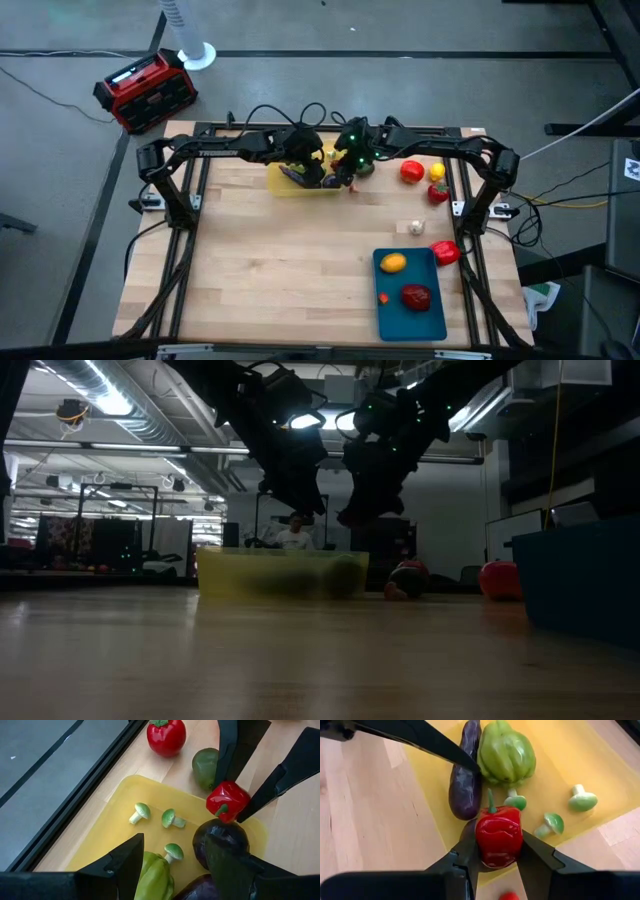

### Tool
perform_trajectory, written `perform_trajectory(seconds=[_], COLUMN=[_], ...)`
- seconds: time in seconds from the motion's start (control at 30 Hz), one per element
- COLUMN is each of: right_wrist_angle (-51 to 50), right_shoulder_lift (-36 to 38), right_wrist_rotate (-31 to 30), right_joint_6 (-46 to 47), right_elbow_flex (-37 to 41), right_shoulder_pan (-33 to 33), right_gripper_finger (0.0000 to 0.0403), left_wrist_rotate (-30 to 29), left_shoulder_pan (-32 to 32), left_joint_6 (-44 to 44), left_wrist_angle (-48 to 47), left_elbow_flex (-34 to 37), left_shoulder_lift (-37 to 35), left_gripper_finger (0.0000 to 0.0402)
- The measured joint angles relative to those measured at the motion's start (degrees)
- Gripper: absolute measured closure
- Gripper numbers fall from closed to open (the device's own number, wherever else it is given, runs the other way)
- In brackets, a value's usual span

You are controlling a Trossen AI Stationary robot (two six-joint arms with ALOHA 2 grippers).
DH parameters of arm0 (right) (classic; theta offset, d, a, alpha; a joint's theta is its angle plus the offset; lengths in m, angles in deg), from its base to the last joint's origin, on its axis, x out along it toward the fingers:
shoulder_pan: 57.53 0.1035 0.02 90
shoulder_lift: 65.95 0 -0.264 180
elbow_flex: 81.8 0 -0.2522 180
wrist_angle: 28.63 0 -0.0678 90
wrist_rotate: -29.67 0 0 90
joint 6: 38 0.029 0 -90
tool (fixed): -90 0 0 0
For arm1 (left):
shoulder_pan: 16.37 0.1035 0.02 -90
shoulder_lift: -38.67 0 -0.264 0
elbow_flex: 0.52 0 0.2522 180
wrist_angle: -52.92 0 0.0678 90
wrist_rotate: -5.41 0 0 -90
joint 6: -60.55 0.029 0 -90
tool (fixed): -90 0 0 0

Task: Sort produce into baskets
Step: Put the red chili into the yellow bin, then put the green lime into the blue bin

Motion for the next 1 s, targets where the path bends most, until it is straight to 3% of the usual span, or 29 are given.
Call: perform_trajectory(seconds=[0.2, 0.6, 1.0], right_wrist_angle=[0.0, -0.5, -13.9], right_shoulder_lift=[0.0, 0.0, 0.0], right_wrist_rotate=[0.0, -4.5, -7.9], right_joint_6=[0.0, 0.0, -11.1], right_elbow_flex=[0.0, 0.0, 0.0], right_shoulder_pan=[0.0, -0.2, -2.8], right_gripper_finger=[0.0275, 0.0139, 0.0109], left_wrist_rotate=[0.0, 0.0, 0.0], left_shoulder_pan=[0.0, 0.0, 0.0], left_joint_6=[0.0, 0.0, 0.0], left_wrist_angle=[0.0, 0.0, 0.0], left_elbow_flex=[0.0, 0.0, 0.0], left_shoulder_lift=[0.0, 0.0, 0.0], left_gripper_finger=[0.0196, 0.0196, 0.0196])
